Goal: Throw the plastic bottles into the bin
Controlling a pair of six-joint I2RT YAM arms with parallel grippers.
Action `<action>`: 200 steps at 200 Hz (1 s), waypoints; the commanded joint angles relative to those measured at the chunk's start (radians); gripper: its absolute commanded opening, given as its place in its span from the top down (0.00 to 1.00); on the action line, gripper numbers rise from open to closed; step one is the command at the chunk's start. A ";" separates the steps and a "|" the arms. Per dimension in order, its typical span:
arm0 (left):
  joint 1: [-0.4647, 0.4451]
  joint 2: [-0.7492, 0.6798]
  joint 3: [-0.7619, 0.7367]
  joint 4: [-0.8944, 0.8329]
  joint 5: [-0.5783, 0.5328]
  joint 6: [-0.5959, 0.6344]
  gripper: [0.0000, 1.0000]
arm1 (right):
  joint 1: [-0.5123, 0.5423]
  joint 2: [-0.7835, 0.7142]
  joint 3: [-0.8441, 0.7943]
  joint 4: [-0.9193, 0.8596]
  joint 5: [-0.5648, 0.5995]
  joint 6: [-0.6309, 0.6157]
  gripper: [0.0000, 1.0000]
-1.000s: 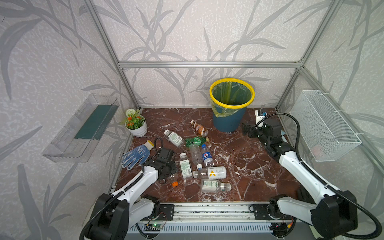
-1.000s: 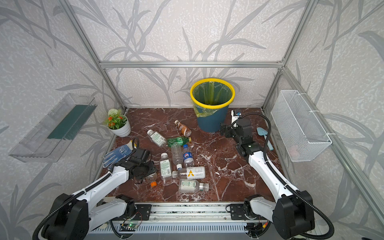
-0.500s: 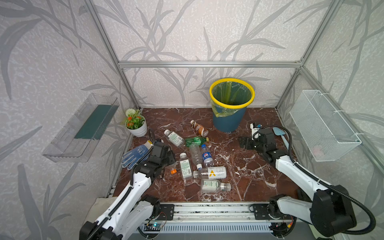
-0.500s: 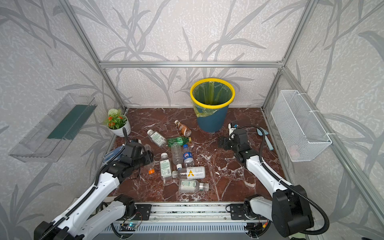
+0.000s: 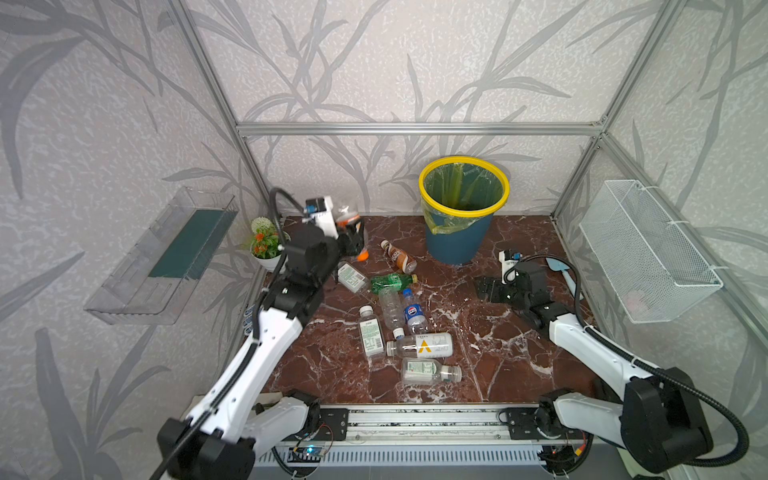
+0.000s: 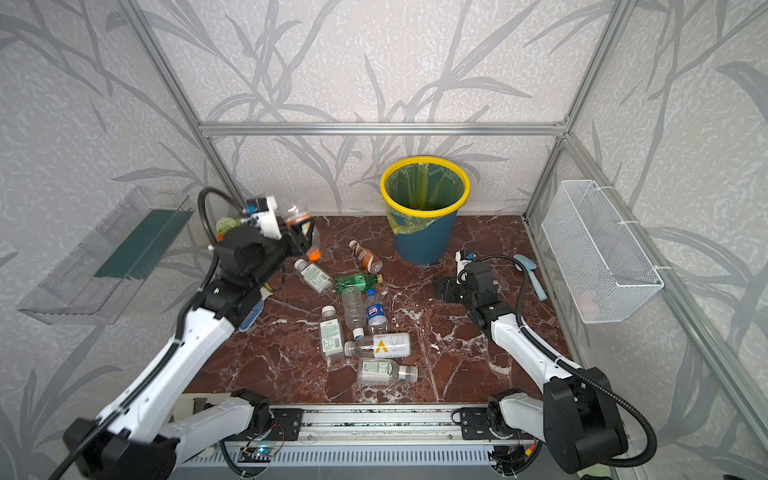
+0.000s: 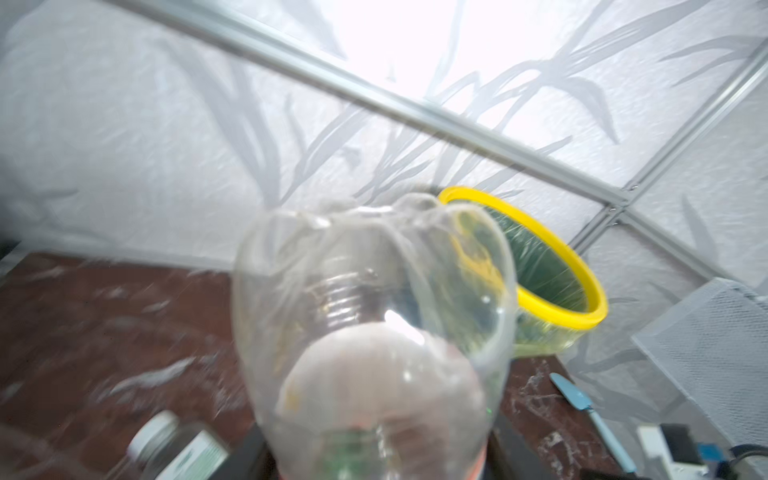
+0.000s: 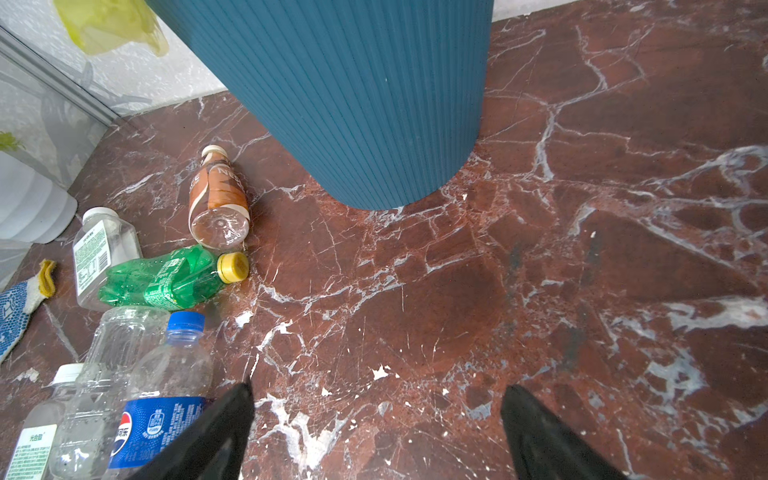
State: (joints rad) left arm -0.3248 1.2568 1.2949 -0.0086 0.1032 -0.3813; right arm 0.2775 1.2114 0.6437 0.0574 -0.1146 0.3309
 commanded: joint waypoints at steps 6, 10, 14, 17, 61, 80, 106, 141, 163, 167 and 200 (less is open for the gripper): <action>-0.065 0.406 0.593 -0.035 0.225 0.063 0.41 | 0.045 0.039 -0.006 0.061 -0.010 0.026 0.07; -0.076 0.478 0.719 -0.093 0.248 0.074 0.39 | 0.053 0.046 -0.004 0.065 -0.010 0.027 0.07; -0.088 0.556 0.822 -0.154 0.267 0.088 0.35 | 0.061 0.053 -0.003 0.068 -0.011 0.029 0.07; -0.094 0.599 0.946 -0.205 0.281 0.099 0.32 | 0.067 0.056 -0.001 0.070 -0.013 0.030 0.07; -0.098 1.089 1.714 -0.649 0.346 0.093 0.01 | 0.162 0.069 -0.031 0.094 -0.002 0.051 0.06; -0.101 0.982 1.593 -0.668 0.307 0.167 0.01 | 0.164 0.087 -0.038 0.105 -0.011 0.053 0.06; -0.093 0.772 1.350 -0.629 0.246 0.255 0.01 | 0.164 0.117 -0.018 0.108 -0.035 0.034 0.06; -0.082 0.437 0.838 -0.482 0.015 0.305 0.01 | 0.164 0.136 0.044 0.033 -0.075 -0.058 0.06; -0.031 0.284 0.558 -0.427 -0.037 0.265 0.01 | 0.165 0.121 0.083 -0.035 -0.138 -0.141 0.06; -0.017 0.260 0.517 -0.428 -0.040 0.251 0.01 | 0.166 0.118 0.091 -0.049 -0.155 -0.158 0.06; 0.116 0.085 0.168 -0.407 -0.058 0.150 0.02 | 0.179 0.092 0.176 -0.226 -0.246 -0.309 0.07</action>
State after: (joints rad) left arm -0.2852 1.3708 1.6600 -0.4156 0.1013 -0.1696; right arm 0.4442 1.3430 0.7536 -0.0135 -0.2638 0.1692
